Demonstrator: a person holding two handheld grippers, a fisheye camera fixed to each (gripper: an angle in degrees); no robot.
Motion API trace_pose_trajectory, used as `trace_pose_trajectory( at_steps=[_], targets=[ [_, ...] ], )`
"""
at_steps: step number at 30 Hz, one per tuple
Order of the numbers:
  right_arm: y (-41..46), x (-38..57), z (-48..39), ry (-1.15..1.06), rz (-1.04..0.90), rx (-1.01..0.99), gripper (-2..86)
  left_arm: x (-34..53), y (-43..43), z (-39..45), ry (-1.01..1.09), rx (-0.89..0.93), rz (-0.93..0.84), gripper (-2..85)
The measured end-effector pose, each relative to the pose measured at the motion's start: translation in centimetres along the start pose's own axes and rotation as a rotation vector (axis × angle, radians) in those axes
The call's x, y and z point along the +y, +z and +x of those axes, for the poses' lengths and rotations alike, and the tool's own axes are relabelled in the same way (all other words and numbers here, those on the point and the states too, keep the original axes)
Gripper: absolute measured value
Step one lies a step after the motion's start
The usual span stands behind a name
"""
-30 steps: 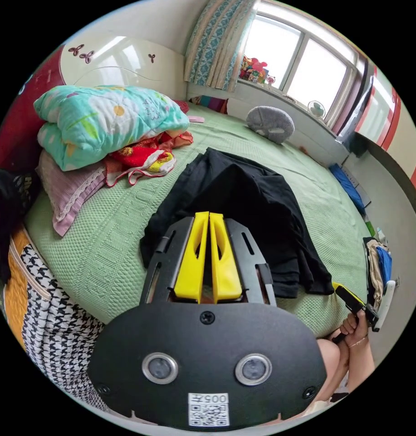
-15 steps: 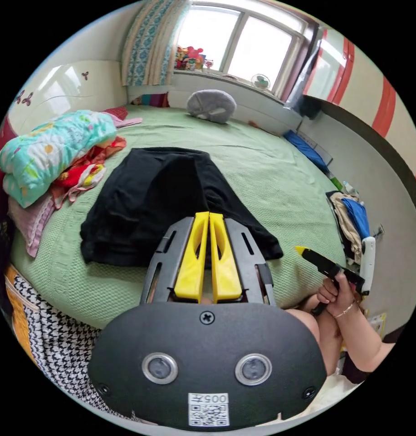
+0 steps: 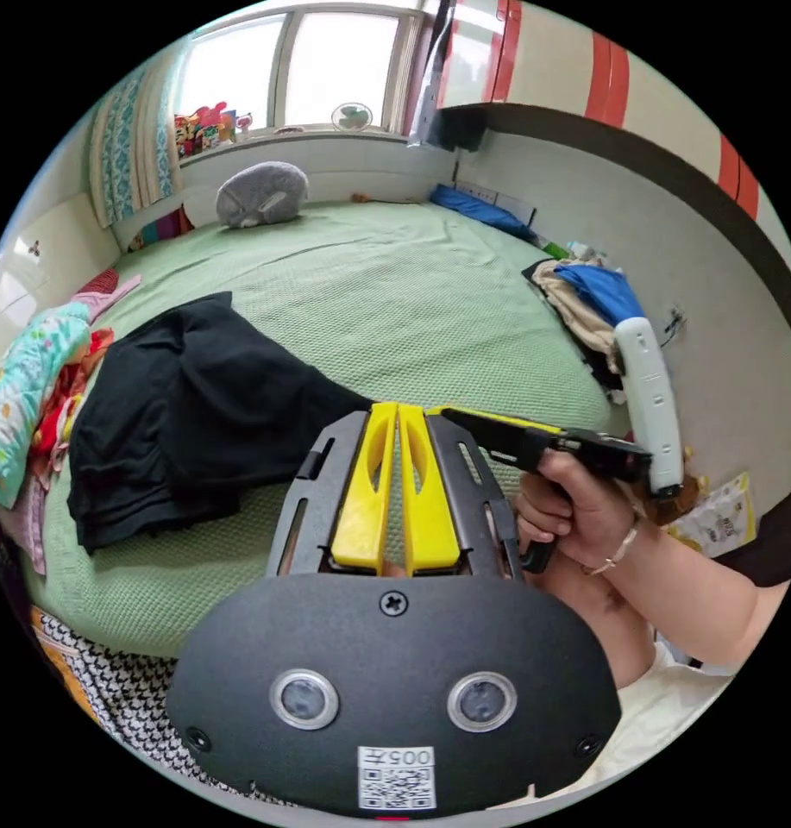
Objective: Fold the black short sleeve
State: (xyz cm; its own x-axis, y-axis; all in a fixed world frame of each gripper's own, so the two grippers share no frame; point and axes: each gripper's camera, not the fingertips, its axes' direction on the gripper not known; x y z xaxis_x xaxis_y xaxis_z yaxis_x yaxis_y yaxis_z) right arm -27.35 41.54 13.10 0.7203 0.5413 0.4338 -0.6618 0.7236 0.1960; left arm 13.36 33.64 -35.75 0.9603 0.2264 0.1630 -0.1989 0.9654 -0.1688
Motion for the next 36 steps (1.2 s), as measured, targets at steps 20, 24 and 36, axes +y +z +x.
trace_pose_trajectory(
  at_steps=[20,24,36],
  targets=[
    [3.3,-0.7,-1.0,-0.033,-0.058,-0.07,3.2,4.6,0.1,-7.3,-0.121,-0.204,-0.004,16.6],
    [3.8,-1.0,-0.4,-0.03,-0.08,-0.093,2.5,5.8,1.0,-9.7,-0.24,-0.204,-0.045,5.7],
    [0.9,-0.1,0.2,-0.029,0.076,-0.066,-1.0,8.3,-8.3,-12.0,-0.336,-0.271,0.095,1.9]
  ],
)
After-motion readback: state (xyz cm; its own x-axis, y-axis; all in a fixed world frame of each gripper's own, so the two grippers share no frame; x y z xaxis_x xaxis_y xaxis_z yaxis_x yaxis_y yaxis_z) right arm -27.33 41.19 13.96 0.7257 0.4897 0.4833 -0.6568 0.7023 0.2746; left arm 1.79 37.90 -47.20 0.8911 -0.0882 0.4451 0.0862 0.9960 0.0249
